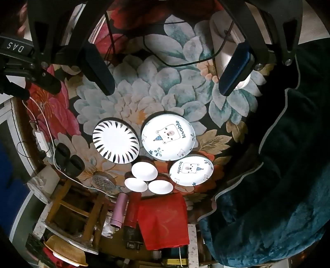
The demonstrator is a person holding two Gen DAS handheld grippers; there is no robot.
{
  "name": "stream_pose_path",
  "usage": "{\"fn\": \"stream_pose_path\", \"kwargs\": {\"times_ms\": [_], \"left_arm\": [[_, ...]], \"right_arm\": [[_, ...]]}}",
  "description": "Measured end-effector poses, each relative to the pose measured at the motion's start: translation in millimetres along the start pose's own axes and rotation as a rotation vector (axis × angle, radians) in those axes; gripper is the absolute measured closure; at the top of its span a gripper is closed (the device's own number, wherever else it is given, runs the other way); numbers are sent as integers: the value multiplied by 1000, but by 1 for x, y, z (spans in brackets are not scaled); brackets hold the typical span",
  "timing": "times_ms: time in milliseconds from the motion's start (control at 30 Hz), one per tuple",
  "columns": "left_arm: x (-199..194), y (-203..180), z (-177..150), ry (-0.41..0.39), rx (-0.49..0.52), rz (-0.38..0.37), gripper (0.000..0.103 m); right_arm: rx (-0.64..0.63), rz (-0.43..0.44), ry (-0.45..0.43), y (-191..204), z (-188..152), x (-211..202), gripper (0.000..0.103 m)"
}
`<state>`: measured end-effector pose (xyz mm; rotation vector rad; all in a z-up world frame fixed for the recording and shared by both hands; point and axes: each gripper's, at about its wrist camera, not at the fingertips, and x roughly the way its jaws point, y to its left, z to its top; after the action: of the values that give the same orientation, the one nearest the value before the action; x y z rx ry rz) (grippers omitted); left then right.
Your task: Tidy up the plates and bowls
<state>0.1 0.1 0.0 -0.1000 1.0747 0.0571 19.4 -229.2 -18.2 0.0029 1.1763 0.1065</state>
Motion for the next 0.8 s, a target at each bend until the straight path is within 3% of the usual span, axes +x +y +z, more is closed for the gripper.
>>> {"fn": "stream_pose_path", "kwargs": {"times_ms": [800], "left_arm": [[0,0,0,-3,2,0,2]], "right_arm": [[-2,-4,-8,0,1,-1,0]]}}
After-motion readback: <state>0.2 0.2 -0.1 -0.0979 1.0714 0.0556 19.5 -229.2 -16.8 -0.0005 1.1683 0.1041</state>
